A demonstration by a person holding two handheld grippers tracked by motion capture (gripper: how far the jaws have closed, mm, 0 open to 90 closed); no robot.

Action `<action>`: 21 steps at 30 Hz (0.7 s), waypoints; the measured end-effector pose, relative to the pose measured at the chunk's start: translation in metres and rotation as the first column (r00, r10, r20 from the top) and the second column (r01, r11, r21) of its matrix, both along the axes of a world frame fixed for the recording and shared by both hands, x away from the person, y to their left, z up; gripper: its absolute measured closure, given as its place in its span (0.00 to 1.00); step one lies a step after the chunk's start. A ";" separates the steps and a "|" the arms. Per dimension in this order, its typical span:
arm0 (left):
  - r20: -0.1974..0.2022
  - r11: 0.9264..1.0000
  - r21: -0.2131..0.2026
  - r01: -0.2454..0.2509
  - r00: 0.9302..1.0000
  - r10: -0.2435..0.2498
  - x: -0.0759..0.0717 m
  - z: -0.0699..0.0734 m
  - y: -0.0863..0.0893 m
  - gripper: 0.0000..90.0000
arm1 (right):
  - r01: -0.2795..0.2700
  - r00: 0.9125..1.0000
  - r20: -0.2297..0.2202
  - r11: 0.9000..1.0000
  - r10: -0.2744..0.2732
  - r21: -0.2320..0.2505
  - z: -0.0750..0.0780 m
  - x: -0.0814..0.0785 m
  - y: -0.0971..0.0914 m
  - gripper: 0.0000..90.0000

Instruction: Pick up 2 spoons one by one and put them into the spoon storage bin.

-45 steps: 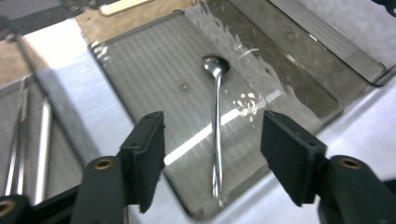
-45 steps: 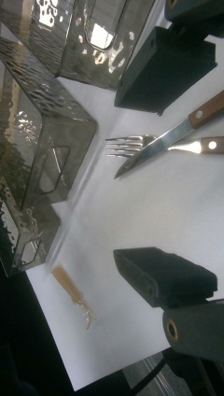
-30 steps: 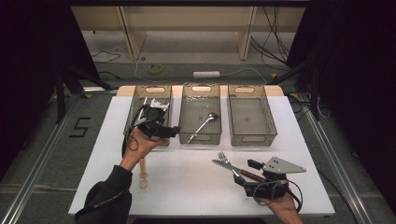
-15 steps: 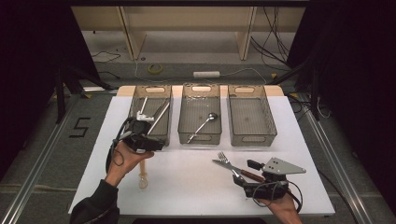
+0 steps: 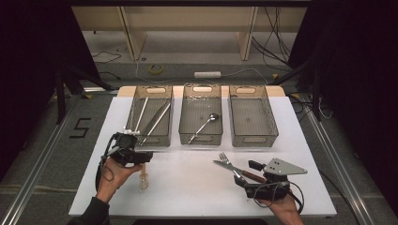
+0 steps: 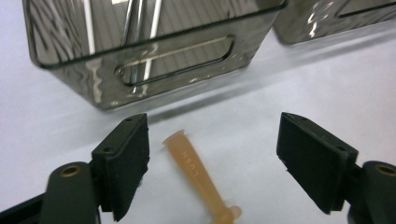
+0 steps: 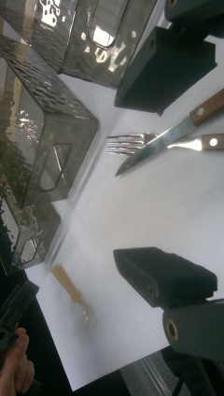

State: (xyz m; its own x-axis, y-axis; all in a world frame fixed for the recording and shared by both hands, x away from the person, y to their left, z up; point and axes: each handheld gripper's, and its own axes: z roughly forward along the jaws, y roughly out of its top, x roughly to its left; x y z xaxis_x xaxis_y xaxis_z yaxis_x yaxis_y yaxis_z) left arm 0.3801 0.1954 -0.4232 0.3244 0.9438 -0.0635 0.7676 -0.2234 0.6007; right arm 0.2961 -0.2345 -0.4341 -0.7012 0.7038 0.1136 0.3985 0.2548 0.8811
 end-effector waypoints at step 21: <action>-0.095 0.998 0.031 -0.046 0.994 0.049 -0.001 -0.032 0.006 0.50 | 0.001 1.000 -0.001 1.000 -0.001 -0.003 0.000 0.000 0.000 0.26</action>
State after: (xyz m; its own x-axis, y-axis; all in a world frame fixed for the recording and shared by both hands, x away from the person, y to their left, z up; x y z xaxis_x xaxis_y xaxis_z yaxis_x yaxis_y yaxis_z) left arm 0.3791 0.2014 -0.4552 0.2727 0.9599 -0.0651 0.8316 -0.2012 0.5176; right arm 0.2961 -0.2346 -0.4342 -0.7007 0.7046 0.1123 0.3996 0.2572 0.8799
